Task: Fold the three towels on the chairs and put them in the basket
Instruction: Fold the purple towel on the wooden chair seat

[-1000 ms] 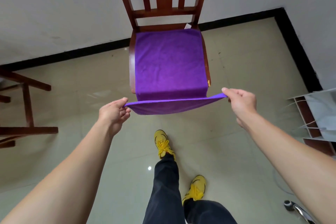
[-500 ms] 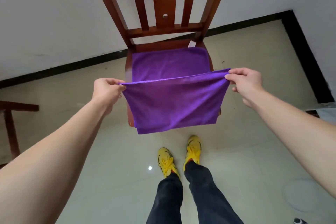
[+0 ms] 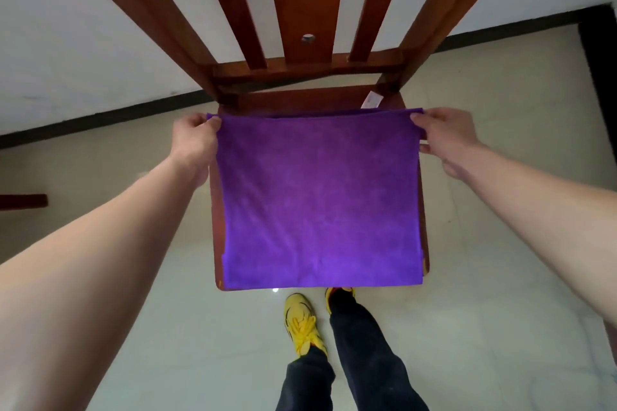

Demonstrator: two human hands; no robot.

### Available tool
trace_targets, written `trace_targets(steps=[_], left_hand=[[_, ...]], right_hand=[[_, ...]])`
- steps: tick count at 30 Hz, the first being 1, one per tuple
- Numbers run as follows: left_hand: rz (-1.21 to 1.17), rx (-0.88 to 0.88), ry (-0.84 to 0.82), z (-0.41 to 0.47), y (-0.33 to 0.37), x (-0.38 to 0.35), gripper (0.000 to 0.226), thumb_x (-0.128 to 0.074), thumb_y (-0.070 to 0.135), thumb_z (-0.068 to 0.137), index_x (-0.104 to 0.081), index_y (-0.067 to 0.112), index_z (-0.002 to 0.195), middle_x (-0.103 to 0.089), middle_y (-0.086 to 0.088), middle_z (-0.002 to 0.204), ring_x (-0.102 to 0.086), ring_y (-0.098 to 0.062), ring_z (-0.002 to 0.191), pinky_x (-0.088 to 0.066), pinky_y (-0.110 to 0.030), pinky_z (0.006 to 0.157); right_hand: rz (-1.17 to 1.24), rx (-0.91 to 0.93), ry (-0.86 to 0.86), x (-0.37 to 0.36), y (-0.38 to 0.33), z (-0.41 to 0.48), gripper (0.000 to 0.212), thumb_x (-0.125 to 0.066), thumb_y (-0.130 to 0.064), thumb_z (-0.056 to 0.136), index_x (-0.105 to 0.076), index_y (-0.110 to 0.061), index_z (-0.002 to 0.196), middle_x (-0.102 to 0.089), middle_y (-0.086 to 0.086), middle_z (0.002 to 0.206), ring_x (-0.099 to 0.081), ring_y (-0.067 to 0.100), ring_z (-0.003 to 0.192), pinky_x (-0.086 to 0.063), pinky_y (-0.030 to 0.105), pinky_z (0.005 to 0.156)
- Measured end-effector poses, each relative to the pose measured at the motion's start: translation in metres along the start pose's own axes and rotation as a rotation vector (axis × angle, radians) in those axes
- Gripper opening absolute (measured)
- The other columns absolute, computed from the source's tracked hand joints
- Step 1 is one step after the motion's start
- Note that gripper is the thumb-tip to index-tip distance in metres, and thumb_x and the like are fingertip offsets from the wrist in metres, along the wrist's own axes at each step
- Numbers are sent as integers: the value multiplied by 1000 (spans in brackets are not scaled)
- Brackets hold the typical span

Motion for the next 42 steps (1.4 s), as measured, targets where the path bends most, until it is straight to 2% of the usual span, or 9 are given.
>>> trace_targets(steps=[3,6,10,15,24,31,36,39,42], left_hand=[[20,37,35,22,-11,-14,27,-47,13,98,-52,18,72,-55,-2,70,-51,-14,62,-42,-21,51],[41,69,65,37,-19,-22,27,-47,14,98,-51,19,71,-53,-2,69,-48,-11,55,-39,-16,41],[86,87,129,54,-25,-22,25,-53,16,93,-55,19,69,-59,-6,76,-55,-18,66,-44,-28,62],[260,79,239,67,-28,-21,13,-58,25,89,-67,17,87,-67,-9,96,-64,-28,90,-54,-37,87],[399,-69,310,18,-31,-5,34,-64,29,85,-57,11,114,-64,-11,111,-60,-29,101,-44,-31,82],[431,105,200,-77,-132,28,19,-70,27,84,-64,10,88,-69,-13,91,-64,-33,95,-47,-38,86],[316,250,108,-113,-194,41,30,-79,31,75,-59,11,86,-64,-11,85,-60,-28,77,-48,-37,75],[240,186,34,-116,-196,39,28,-79,26,76,-62,10,92,-64,-9,82,-58,-24,72,-47,-34,71],[198,79,8,-98,-185,40,37,-81,29,74,-63,16,103,-69,-6,91,-65,-21,81,-53,-36,80]], right_hand=[[-68,37,-5,-13,1,20,19,-61,-19,93,-62,-23,74,-63,-2,75,-59,8,64,-50,21,54],[-145,54,26,-17,6,37,24,-61,-23,93,-62,-22,69,-62,-2,71,-59,14,66,-54,35,67],[-283,121,87,-17,6,51,22,-62,-26,89,-62,-23,67,-61,-1,68,-60,21,70,-56,45,73],[-512,215,137,-21,1,59,24,-58,-30,92,-72,-11,100,-67,5,91,-59,20,83,-43,27,71],[-636,189,172,-10,12,18,43,-61,-43,88,-54,-17,123,-67,4,109,-62,25,101,-45,31,80],[-449,-49,197,24,127,-85,18,-71,-38,82,-65,-23,86,-66,-4,79,-68,25,85,-52,34,77],[-358,-157,152,29,185,-131,27,-77,-38,78,-61,-23,93,-69,4,94,-66,23,88,-49,30,81],[-298,-105,198,32,190,-132,31,-79,-33,76,-63,-24,101,-69,4,98,-66,21,87,-50,30,82],[-302,-15,177,32,175,-117,40,-78,-35,76,-62,-25,111,-66,-2,97,-67,18,91,-53,38,91]])
Point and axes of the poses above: each hand's wrist, its own z-axis towards the middle knuckle, its own x-axis out of the back of the hand, y = z × x, the point moved 5 cm from there along z, towards the middle knuckle
